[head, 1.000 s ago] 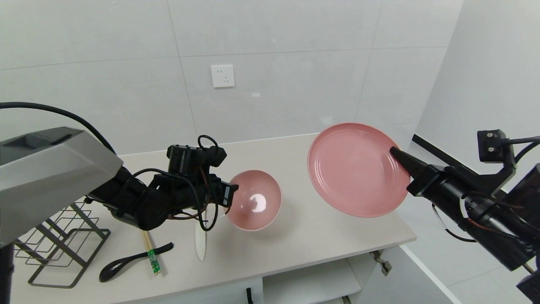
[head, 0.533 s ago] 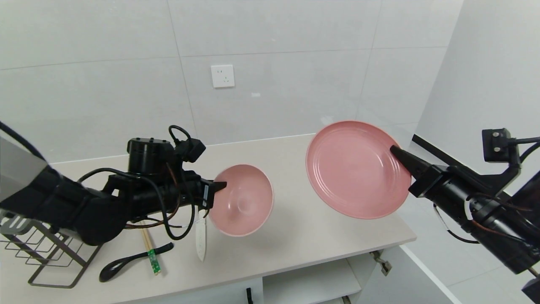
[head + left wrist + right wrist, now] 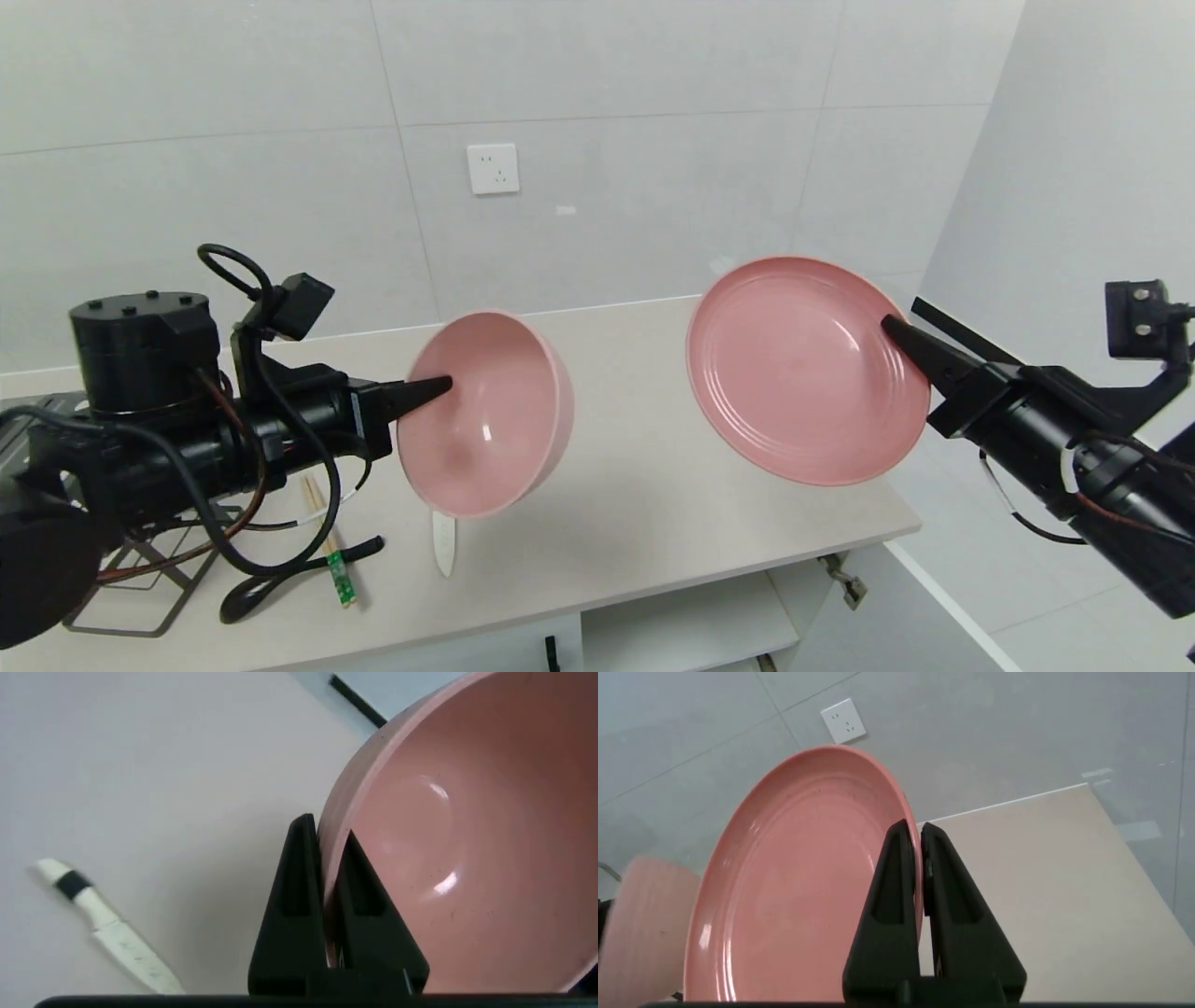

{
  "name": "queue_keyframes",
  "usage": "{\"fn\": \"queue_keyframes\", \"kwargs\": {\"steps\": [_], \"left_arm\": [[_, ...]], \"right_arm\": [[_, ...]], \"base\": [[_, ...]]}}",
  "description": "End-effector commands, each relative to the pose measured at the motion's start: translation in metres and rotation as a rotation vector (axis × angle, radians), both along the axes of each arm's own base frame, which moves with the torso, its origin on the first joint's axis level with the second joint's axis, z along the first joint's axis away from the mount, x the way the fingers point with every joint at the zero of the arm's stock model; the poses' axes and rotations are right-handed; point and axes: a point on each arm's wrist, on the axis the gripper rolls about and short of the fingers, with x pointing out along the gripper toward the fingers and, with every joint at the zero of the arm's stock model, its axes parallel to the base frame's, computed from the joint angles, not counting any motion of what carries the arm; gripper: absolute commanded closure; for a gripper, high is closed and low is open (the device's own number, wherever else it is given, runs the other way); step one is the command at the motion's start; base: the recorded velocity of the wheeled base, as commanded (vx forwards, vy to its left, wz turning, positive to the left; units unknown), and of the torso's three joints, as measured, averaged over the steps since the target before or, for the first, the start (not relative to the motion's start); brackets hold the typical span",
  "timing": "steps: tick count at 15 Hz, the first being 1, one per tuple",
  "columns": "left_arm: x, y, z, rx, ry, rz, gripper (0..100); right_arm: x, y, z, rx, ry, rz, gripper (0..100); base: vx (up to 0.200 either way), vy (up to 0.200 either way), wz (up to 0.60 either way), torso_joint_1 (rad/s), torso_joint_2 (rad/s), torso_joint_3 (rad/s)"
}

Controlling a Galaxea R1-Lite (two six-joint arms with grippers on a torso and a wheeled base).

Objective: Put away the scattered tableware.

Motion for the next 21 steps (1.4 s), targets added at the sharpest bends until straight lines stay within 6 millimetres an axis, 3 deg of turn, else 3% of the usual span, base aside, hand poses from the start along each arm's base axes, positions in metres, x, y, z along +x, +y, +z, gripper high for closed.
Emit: {"fn": "queue_keyframes", "kwargs": {"steps": [1, 3, 5, 10, 15, 20, 21], "left_arm": [[-0.023, 0.003, 0.012, -0.047, -0.033, -0.080, 100], [-0.041, 0.006, 0.013, -0.072, -0.033, -0.201, 100], [-0.052, 0.004, 0.001, -0.063, -0.025, -0.301, 100], [-0.074, 0.004, -0.010, -0.043, -0.040, -0.296, 100], [-0.054, 0.000, -0.016, 0.148, -0.068, 0.042, 100], [-0.059, -0.004, -0.031, 0.201, -0.063, -0.018, 100], [-0.057, -0.006, -0.041, 0.207, -0.051, -0.021, 100]], "right_arm": [[-0.006, 0.003, 0.004, 0.006, -0.016, 0.023, 100], [-0.010, 0.005, 0.004, 0.006, -0.014, 0.042, 100], [-0.010, 0.005, 0.002, -0.001, -0.011, 0.041, 100], [-0.014, 0.007, -0.005, -0.067, -0.005, 0.047, 100], [-0.018, 0.006, -0.012, -0.133, 0.004, 0.038, 100], [-0.017, 0.007, -0.016, -0.200, -0.005, 0.035, 100], [-0.017, 0.008, -0.019, -0.213, 0.002, 0.036, 100]], "base": [[0.000, 0.000, 0.00, 0.000, 0.00, 0.000], [0.000, 0.000, 0.00, 0.000, 0.00, 0.000], [0.000, 0.000, 0.00, 0.000, 0.00, 0.000], [0.000, 0.000, 0.00, 0.000, 0.00, 0.000], [0.000, 0.000, 0.00, 0.000, 0.00, 0.000], [0.000, 0.000, 0.00, 0.000, 0.00, 0.000], [0.000, 0.000, 0.00, 0.000, 0.00, 0.000]]}}
